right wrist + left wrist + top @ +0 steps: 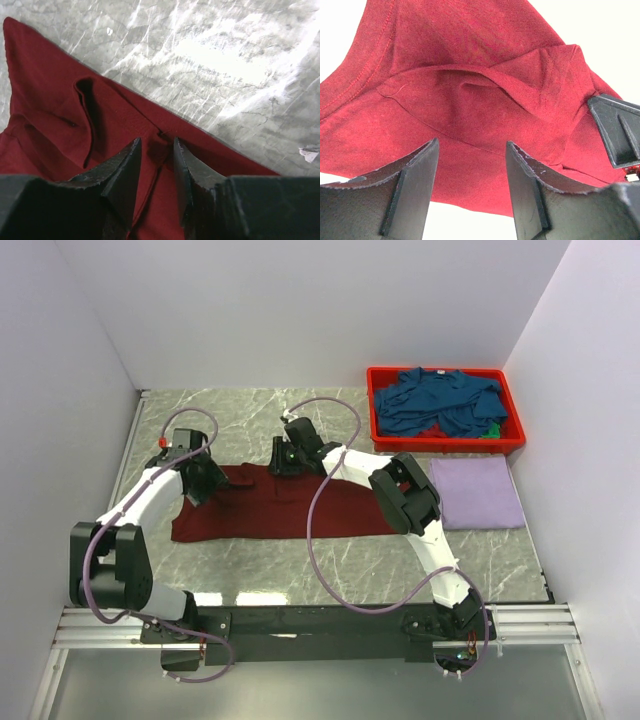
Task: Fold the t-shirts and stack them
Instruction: Fold the tshirt
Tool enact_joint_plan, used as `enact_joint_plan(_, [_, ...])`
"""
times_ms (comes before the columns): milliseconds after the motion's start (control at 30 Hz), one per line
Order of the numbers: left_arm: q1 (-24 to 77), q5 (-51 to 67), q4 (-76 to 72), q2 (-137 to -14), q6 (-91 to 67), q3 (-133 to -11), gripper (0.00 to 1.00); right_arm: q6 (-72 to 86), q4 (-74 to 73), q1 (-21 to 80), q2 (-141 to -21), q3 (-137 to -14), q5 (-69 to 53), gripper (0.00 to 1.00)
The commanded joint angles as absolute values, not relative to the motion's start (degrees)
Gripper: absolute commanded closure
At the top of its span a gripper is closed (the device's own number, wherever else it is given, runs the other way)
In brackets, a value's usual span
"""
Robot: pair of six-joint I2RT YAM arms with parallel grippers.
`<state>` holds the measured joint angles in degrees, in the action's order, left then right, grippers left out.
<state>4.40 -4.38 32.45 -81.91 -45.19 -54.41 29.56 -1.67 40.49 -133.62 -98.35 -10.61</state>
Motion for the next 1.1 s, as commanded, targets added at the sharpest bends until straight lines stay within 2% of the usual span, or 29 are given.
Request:
enact_joint_plan(0, [5.01,-5.01,32.87,-82.44,-46.23,-56.86,0.38,29.36,-0.09,39.90,-134.30,-100.02,-12.30,0.61])
enact_joint_plan(267, [6.24,-4.92,32.70,-83.76,-47.20,-58.09,0.38,30.23,1.93,39.99,-135.18,-99.40,-14.76,0.69])
enact_joint_plan(533, [6.77,-5.18,31.47,-85.52,-53.94,-58.45,0.42,28.66,2.11,39.90,-133.95,-98.70,-14.06,0.99])
enact_joint_plan(667, [6.94,-4.58,29.97,-85.69,-60.72,-58.10,0.45,28.21,2.02,39.99,-133.68,-98.44,-14.15,1.00])
enact_joint_plan(1067, [12.13,-6.50,25.40,-90.09,-76.72,-59.33,0.46,28.21,2.99,39.90,-133.51,-97.38,-14.59,1.00])
